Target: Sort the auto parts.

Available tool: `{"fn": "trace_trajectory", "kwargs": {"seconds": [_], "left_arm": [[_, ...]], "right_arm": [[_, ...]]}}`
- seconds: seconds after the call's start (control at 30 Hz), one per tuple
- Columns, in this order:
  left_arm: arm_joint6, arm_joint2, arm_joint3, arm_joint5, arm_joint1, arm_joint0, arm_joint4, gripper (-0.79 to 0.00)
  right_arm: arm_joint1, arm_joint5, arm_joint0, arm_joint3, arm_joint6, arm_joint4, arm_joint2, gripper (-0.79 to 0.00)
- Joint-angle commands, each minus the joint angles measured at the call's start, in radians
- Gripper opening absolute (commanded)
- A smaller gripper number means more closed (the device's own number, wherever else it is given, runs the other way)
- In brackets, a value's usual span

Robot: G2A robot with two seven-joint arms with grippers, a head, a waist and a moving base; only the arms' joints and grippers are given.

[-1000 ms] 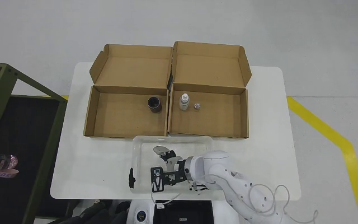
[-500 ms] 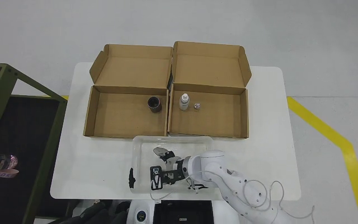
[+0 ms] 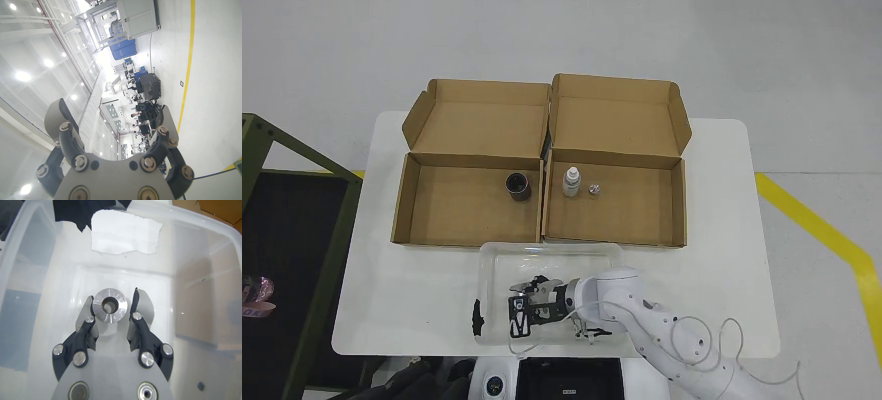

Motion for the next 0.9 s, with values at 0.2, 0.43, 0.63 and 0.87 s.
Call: {"fn": "trace_trajectory", "kwargs": {"seconds": [0.2,0.43,0.63,0.87], "left_arm": [[0.0,0.0,0.0,0.0,0.0,0.0,0.0,0.0],[0.0,0.0,0.0,0.0,0.0,0.0,0.0,0.0],[0.0,0.0,0.0,0.0,0.0,0.0,0.0,0.0],[0.0,0.0,0.0,0.0,0.0,0.0,0.0,0.0]], "right_arm": [[-0.002,0.001,0.011,0.01,-0.012,0.027,0.0,-0.77],[0.004,-0.009,0.01,-0.024,-0.023,0.066,0.025,-0.785],[0.014,-0.024,-0.007,-0.089,-0.034,0.113,0.061,-0.785],[0.029,-0.041,-0.039,-0.178,-0.032,0.17,0.11,-0.785]]}}
